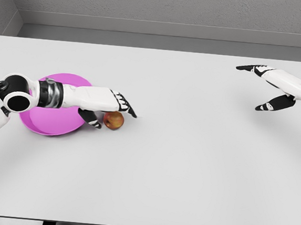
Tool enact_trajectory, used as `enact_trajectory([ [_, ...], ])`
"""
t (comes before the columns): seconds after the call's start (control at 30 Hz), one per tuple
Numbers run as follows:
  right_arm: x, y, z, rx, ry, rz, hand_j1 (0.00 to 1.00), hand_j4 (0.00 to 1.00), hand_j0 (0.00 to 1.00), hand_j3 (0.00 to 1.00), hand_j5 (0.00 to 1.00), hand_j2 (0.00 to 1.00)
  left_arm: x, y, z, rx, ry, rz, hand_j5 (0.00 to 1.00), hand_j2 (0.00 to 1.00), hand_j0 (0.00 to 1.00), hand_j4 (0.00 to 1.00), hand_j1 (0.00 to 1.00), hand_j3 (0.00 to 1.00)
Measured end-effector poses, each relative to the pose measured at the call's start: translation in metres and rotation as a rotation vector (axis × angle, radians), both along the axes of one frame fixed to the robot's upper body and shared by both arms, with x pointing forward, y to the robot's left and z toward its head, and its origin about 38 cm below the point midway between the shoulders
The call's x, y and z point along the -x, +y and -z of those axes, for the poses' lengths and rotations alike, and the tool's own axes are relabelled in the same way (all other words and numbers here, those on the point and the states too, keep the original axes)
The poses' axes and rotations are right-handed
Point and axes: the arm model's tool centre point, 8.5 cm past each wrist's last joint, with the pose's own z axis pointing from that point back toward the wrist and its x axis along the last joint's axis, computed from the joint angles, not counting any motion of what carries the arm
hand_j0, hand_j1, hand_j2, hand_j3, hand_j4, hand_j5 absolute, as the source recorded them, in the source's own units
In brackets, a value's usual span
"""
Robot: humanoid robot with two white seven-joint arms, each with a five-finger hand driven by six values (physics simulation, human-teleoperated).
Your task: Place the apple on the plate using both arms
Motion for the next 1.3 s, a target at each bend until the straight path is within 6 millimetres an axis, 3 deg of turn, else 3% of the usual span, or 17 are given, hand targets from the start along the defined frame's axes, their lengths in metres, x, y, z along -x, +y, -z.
enact_trajectory([
  [0.43, 0.0000, -0.0002, -0.0001, 0.000, 0.000, 0.000, 1.00, 1.00, 1.00, 1.00, 1.00, 1.00, -0.0021, -0.0018, 0.0054, -0.008, 0.005, -0.005, 0.87, 0.87, 0.87, 0.87, 0.87, 0.87],
  [0.63, 0.0000, -0.0008, 0.0000, 0.000, 0.001, 0.002, 1.00, 1.00, 1.00, 1.00, 1.00, 1.00, -0.0019, -0.0019, 0.0059, -0.011, 0.006, -0.003, 0.80, 0.80, 0.80, 0.80, 0.80, 0.80],
  [0.97, 0.0000, -0.0004, 0.0002, 0.000, 0.001, 0.001, 1.00, 1.00, 1.00, 1.00, 1.00, 1.00, -0.0026, 0.0000, 0.0085, -0.015, 0.012, -0.009, 0.79, 0.79, 0.79, 0.79, 0.79, 0.79],
  [1.13, -0.0003, -0.0007, -0.0008, 0.000, -0.001, 0.002, 1.00, 1.00, 1.00, 1.00, 1.00, 1.00, -0.0026, -0.0009, 0.0106, -0.023, 0.009, -0.006, 0.72, 0.72, 0.72, 0.72, 0.72, 0.72],
  [1.3, -0.0003, -0.0009, -0.0009, 0.000, -0.002, 0.002, 1.00, 1.00, 1.00, 1.00, 1.00, 1.00, -0.0023, -0.0019, 0.0109, -0.024, 0.007, 0.000, 0.70, 0.70, 0.70, 0.70, 0.70, 0.70],
])
